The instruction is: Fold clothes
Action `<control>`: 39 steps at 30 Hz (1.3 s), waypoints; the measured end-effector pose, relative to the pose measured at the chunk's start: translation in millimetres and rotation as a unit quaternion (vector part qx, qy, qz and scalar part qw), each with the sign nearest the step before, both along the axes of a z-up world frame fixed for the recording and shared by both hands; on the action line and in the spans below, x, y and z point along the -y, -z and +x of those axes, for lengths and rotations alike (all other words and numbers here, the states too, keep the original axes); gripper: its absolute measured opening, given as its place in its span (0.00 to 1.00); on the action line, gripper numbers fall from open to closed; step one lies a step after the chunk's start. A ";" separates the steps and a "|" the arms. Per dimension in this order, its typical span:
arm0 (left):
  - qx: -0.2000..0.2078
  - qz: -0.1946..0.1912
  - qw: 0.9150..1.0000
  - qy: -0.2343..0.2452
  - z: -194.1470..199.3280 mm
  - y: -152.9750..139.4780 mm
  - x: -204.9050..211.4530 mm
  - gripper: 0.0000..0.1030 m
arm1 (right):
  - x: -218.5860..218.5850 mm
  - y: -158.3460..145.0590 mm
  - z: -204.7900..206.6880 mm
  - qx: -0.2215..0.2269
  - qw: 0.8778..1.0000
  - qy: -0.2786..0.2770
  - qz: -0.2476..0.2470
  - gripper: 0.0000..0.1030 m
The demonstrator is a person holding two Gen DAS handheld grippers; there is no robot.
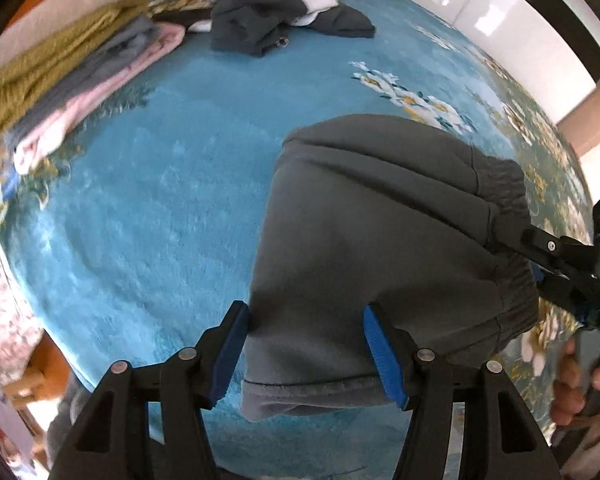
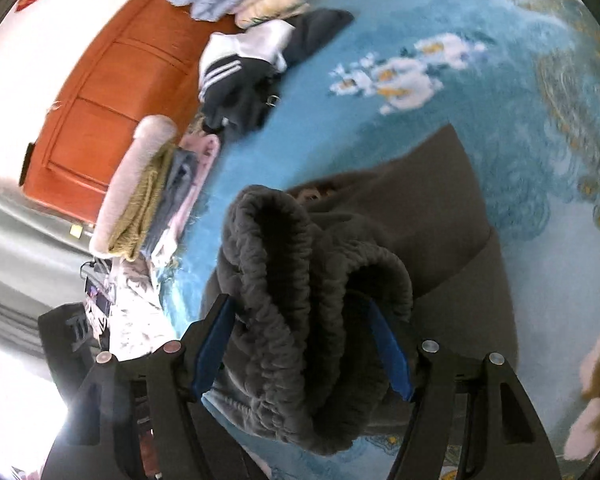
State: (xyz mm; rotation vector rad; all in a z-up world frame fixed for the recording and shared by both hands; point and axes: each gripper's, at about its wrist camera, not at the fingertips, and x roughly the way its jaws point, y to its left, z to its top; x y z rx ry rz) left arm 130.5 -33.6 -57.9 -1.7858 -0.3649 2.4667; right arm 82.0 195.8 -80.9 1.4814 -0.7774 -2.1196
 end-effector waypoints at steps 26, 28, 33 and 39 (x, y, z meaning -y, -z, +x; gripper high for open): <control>0.048 0.213 0.975 0.027 12.8 22.3 19.1 0.62 | -73.9 7.4 9.4 0.024 0.989 0.127 -0.078 0.22; 0.045 0.226 0.973 0.017 11.5 20.3 26.1 0.62 | -78.5 22.5 13.3 0.028 0.983 0.146 -0.104 0.22; 0.031 0.229 0.973 0.019 9.3 10.4 33.1 0.62 | -81.5 12.0 9.6 0.024 0.986 0.132 -0.102 0.26; -0.022 0.202 0.979 0.026 0.6 -14.1 31.1 0.62 | -95.9 -27.2 16.7 -0.010 0.993 0.117 -0.005 0.31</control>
